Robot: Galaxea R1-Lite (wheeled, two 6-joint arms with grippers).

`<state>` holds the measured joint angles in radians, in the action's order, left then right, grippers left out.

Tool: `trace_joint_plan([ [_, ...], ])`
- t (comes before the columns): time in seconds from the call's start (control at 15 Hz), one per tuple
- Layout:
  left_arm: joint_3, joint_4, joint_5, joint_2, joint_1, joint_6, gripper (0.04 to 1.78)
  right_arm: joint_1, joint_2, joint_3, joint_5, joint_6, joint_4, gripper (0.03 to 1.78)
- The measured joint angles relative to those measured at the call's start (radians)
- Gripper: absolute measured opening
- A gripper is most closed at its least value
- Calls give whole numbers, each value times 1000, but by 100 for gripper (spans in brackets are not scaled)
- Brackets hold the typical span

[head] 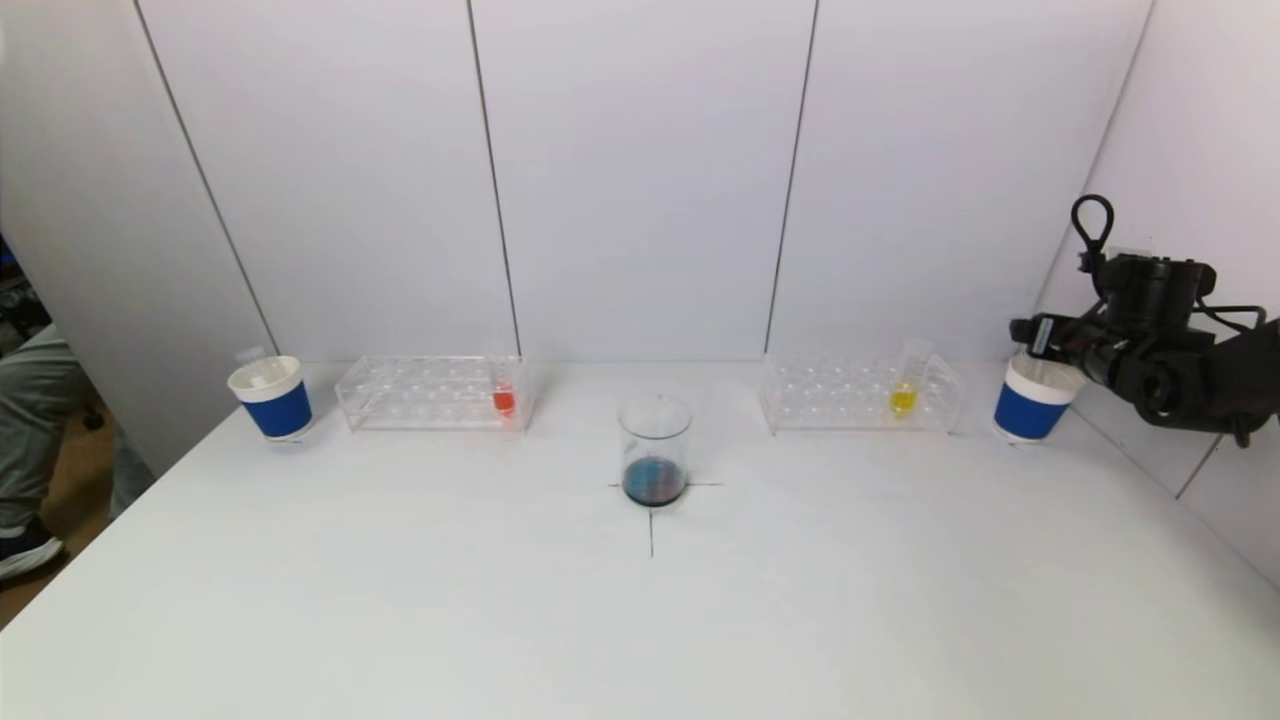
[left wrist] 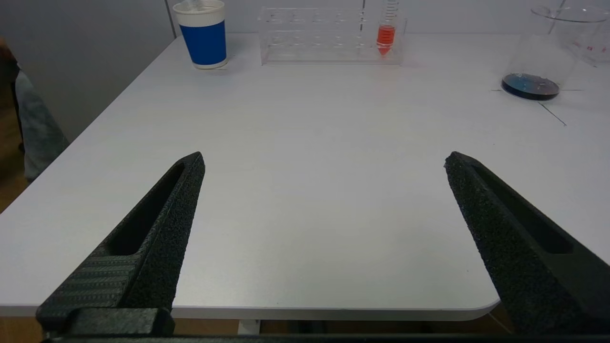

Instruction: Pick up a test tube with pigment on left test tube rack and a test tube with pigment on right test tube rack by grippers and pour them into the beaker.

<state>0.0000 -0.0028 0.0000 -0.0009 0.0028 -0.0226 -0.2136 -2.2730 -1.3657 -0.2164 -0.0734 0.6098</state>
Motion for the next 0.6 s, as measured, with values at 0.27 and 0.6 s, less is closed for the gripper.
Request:
trace_joint_plan([
  [0.27, 0, 0, 0, 0, 0, 0, 176, 21, 112, 81, 8, 5, 1, 178],
  [0.6, 0, 0, 0, 0, 0, 0, 176, 83, 394, 273, 28, 13, 1, 178],
])
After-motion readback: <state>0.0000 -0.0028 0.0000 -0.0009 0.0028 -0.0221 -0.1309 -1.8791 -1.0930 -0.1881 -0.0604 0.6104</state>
